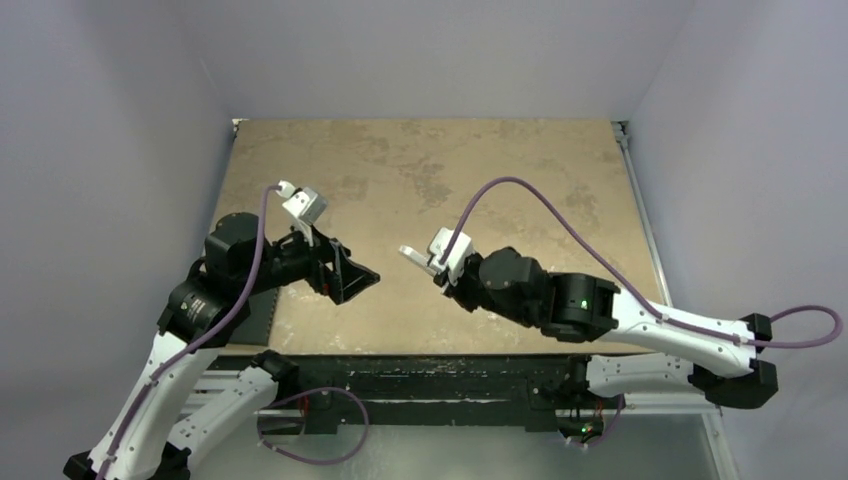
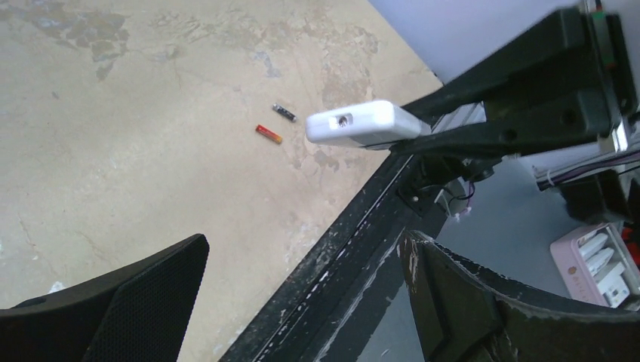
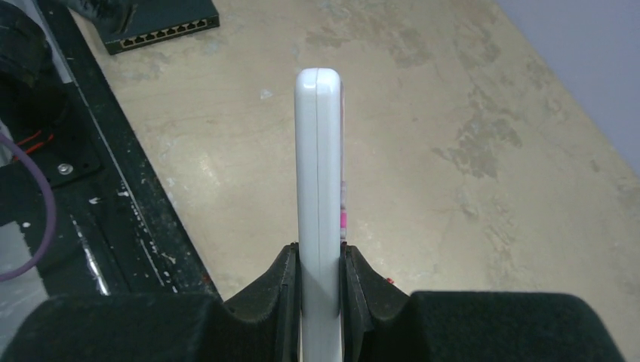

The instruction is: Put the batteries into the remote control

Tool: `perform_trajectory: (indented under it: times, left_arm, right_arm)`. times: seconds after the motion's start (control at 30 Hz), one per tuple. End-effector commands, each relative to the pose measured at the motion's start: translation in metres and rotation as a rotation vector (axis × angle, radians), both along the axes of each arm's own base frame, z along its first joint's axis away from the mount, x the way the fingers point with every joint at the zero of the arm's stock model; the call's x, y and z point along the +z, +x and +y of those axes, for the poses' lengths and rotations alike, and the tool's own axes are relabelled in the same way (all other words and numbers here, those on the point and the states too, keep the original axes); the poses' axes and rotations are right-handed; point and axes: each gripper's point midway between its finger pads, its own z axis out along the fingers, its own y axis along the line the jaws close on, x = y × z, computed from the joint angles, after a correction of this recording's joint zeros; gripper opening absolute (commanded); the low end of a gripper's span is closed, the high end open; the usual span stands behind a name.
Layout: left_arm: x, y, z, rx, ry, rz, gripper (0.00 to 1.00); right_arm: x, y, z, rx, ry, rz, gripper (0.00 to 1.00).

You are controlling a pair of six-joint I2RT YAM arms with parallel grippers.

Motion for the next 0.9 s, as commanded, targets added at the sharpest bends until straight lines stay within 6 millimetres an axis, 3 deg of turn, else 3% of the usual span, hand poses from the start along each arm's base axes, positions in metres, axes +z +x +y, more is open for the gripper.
perform_trajectory:
  times: [0.0,0.2,0.4,0.67,0.87]
  left_arm:
    - [-0.01,0.0,0.001,-0.045,0.055,-0.064,0.99]
    - [-0.016,0.0,-0.007,-0.097,0.043,-0.065,0.99]
    - [-0.008,-0.014,-0.022,-0.235,-0.015,-0.068,0.99]
    - [0.003,-0.045,-0.036,-0.412,-0.086,-0.047,0.99]
    - [0.008,-0.063,-0.044,-0.516,-0.142,-0.03,0.98]
  right_arm:
    - [0.017,-0.018,0.015,0.153,0.085,0.154,0.0]
    - [0.024,-0.033,0.021,0.282,0.121,0.265,0.0]
    - [0.027,-0.054,0.02,0.377,0.153,0.399,0.0]
    - [0.032,-0.086,0.015,0.51,0.192,0.498,0.0]
    - [0.046,-0.093,0.017,0.531,0.232,0.545,0.0]
